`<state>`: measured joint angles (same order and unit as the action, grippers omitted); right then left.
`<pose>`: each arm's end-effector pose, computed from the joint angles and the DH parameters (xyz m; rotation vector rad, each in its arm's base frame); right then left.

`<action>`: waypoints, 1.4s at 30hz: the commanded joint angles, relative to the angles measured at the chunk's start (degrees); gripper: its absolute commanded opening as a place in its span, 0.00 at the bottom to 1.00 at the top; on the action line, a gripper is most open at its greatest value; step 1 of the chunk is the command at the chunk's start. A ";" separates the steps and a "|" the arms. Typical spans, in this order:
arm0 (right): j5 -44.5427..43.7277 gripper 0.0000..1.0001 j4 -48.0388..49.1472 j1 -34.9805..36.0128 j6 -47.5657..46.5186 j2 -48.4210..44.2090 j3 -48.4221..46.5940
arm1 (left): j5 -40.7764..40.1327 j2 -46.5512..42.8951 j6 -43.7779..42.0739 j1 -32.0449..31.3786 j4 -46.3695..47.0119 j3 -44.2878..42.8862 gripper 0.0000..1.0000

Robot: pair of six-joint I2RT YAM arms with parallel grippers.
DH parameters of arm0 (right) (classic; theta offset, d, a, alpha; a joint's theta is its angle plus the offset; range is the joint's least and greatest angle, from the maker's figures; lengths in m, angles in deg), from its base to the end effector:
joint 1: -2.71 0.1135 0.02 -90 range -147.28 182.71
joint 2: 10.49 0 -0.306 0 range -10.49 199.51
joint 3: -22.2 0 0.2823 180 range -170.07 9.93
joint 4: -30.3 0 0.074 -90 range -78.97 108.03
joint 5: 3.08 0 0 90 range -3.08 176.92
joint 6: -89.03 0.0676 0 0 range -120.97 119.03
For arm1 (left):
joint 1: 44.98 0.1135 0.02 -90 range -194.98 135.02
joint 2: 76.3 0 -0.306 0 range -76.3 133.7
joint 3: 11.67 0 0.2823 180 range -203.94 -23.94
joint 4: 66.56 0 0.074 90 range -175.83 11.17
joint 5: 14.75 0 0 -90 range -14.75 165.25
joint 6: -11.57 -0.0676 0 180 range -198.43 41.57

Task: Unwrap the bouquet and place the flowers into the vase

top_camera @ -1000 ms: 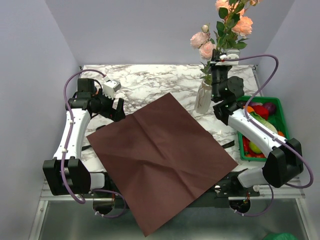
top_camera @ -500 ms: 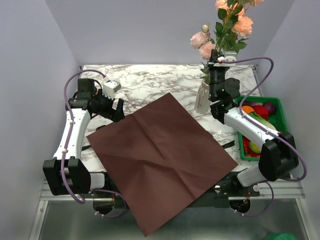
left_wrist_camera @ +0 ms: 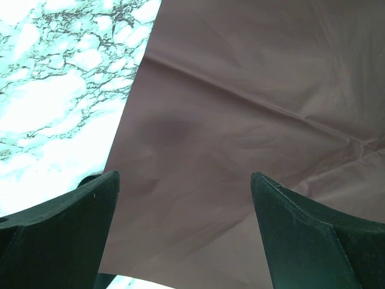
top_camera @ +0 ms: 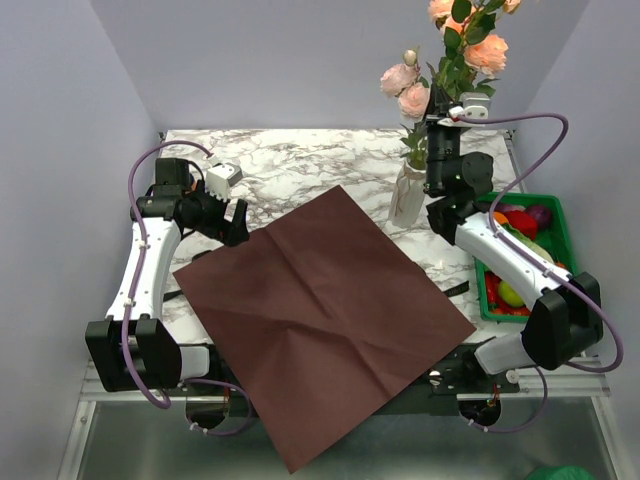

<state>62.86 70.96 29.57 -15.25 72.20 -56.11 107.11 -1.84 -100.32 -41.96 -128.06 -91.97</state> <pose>0.3443 0.1435 0.4758 0.0393 0.9992 0.0042 0.2945 -0.0202 0.3285 0.6019 2.3315 -0.5087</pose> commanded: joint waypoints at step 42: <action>-3.27 0.87 -30.54 8.47 17.43 -18.18 20.35 | -0.48 -4.49 -0.26 0.14 -2.10 -0.61 0.99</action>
<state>62.21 56.21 35.25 -3.43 56.42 -35.19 105.88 -4.03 -102.00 -41.98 -129.77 -92.73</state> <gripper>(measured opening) 0.818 0.988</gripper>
